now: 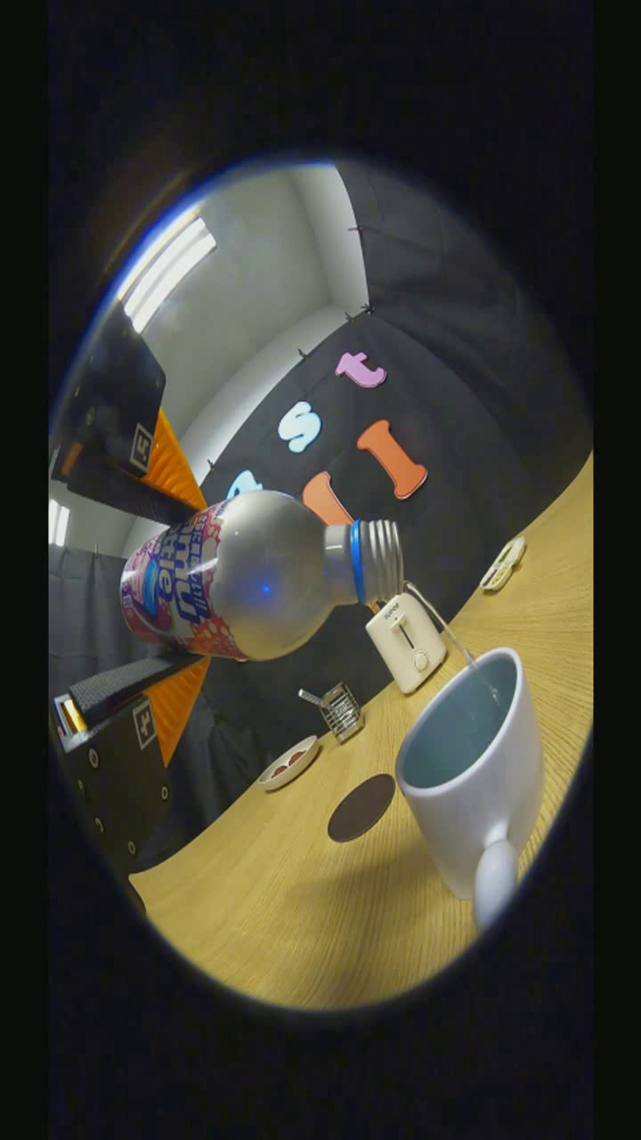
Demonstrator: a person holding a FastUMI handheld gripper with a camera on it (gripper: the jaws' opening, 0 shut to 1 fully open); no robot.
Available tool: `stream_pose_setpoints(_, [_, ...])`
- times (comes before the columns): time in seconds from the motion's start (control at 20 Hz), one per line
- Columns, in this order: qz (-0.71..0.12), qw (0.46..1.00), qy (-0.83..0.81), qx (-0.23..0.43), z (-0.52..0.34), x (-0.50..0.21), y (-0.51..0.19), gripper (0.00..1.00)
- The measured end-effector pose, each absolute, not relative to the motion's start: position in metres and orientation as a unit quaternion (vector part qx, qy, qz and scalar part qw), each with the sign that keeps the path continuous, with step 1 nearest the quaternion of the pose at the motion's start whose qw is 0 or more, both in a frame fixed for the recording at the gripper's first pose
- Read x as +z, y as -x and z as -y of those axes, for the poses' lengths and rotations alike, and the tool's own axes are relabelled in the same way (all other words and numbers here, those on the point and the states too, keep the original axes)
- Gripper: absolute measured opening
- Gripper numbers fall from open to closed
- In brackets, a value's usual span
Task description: Take the bottle from table, then pour the juice into the cup, finally place the bottle on the coaster
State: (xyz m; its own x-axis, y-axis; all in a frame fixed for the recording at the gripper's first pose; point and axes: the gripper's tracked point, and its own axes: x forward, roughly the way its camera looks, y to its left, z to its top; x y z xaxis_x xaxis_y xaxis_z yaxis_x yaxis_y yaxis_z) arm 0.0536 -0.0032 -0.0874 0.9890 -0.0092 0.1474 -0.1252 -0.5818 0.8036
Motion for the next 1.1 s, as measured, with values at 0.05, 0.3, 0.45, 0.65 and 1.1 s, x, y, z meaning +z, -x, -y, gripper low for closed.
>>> stream_pose_setpoints(0.05, [0.037,0.455,-0.888,0.065,0.002,-0.086,-0.055,0.76])
stream_pose_setpoints(0.3, [0.035,0.449,-0.890,0.066,0.004,-0.087,-0.053,0.77])
stream_pose_setpoints(0.45, [0.026,0.462,-0.885,0.053,0.002,-0.096,-0.057,0.77])
stream_pose_setpoints(0.65, [0.009,0.478,-0.878,0.040,-0.001,-0.109,-0.058,0.76])
stream_pose_setpoints(1.1, [-0.084,0.670,-0.738,-0.022,-0.009,-0.147,-0.058,0.76])
